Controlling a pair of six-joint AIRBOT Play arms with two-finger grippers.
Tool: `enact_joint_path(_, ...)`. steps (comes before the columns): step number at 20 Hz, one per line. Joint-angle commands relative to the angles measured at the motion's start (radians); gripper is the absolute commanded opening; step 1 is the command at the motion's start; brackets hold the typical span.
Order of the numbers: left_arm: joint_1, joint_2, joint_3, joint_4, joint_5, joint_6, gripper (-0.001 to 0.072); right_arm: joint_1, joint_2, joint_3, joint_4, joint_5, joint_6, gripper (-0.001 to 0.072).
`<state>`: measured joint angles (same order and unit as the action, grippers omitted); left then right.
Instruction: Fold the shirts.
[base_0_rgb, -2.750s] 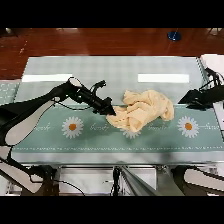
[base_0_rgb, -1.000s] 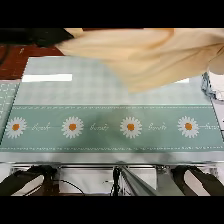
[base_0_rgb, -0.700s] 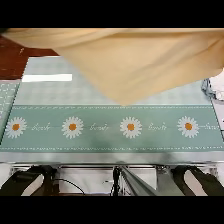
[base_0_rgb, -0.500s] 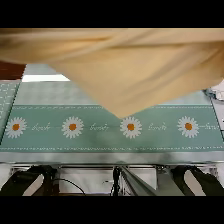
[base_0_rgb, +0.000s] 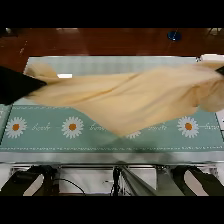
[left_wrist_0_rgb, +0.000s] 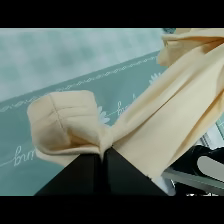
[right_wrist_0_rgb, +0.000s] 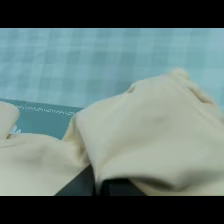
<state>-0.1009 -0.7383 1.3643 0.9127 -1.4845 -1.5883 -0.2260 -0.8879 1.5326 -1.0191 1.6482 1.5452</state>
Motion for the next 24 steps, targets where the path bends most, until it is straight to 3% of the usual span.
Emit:
enact_joint_path(1,0.001,-0.006,-0.237,-0.003,0.144,0.032,0.0043,0.156,-0.056,-0.22,-0.04,-0.18,0.019,0.0025)
enact_joint_path(6,0.001,-0.098,-0.446,-0.003,0.358,0.094,0.0044,0.452,-0.269,-0.342,-0.132,-0.512,0.021,0.0025)
enact_joint_path(9,0.001,-0.214,-0.468,0.009,0.39,0.169,0.0043,0.504,-0.412,-0.342,-0.144,-0.658,0.015,0.0026)
enact_joint_path(12,0.001,-0.342,-0.468,0.034,0.403,0.217,0.0044,0.483,-0.514,-0.342,-0.192,-0.67,0.018,0.0026)
enact_joint_path(17,0.001,-0.488,-0.468,0.032,0.455,0.216,0.0044,0.407,-0.538,-0.342,-0.36,-0.703,0.065,0.0026)
enact_joint_path(19,0.001,-0.504,-0.468,-0.025,0.534,0.22,0.0044,0.375,-0.537,-0.342,-0.337,-0.75,0.052,0.0025)
enact_joint_path(22,-0.002,-0.503,-0.468,-0.206,0.638,0.3,0.0044,0.372,-0.538,-0.342,-0.252,-0.801,0.008,0.0026)
enact_joint_path(24,-0.02,-0.505,-0.468,-0.213,0.666,0.307,0.0044,0.371,-0.538,-0.342,-0.216,-0.792,0.006,0.0026)
